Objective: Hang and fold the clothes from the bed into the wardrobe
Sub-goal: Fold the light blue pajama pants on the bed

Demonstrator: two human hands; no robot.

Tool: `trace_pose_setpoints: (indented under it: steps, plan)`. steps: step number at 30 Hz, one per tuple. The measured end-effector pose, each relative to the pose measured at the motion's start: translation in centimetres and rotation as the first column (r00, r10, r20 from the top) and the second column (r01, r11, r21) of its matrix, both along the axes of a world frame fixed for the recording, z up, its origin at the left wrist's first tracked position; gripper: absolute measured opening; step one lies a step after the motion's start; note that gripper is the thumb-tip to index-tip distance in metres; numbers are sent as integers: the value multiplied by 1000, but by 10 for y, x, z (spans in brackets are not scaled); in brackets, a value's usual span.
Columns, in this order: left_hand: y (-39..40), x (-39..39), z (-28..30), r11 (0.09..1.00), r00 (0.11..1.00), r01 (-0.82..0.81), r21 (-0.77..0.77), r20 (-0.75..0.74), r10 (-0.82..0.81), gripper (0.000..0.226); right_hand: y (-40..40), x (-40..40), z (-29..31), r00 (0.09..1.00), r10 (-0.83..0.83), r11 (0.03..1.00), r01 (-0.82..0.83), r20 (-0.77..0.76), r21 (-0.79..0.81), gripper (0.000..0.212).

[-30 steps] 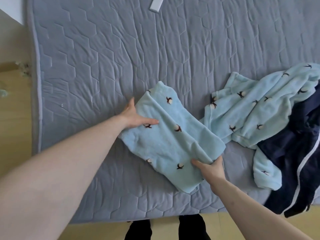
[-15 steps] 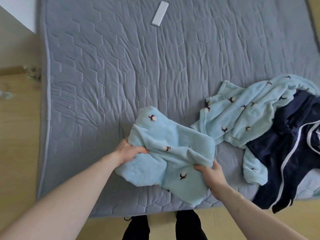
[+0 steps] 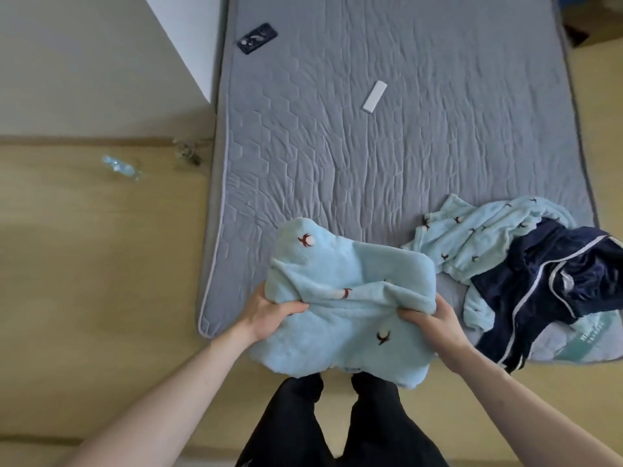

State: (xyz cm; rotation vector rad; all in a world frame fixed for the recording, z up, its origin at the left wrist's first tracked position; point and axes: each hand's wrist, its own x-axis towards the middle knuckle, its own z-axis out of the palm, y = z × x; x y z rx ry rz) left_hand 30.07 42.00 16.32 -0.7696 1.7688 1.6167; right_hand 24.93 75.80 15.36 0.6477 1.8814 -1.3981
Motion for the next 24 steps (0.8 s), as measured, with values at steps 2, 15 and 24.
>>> trace_pose_setpoints:
  steps: [2,15,24]
  plan:
    - [-15,18,32,997,997,-72,-12,3,72,41,-20,3,32,999,28,999,-29,-30,-33,34]
    - [-71,117,179,837,850,-526,-153,-137,509,45,-136,-20,148,909,330,895,-387,-256,-221,43]
    - [-137,201,232,536,558,-828,-166,-331,761,58,-289,-29,226,683,586,656,-716,-436,-240,43]
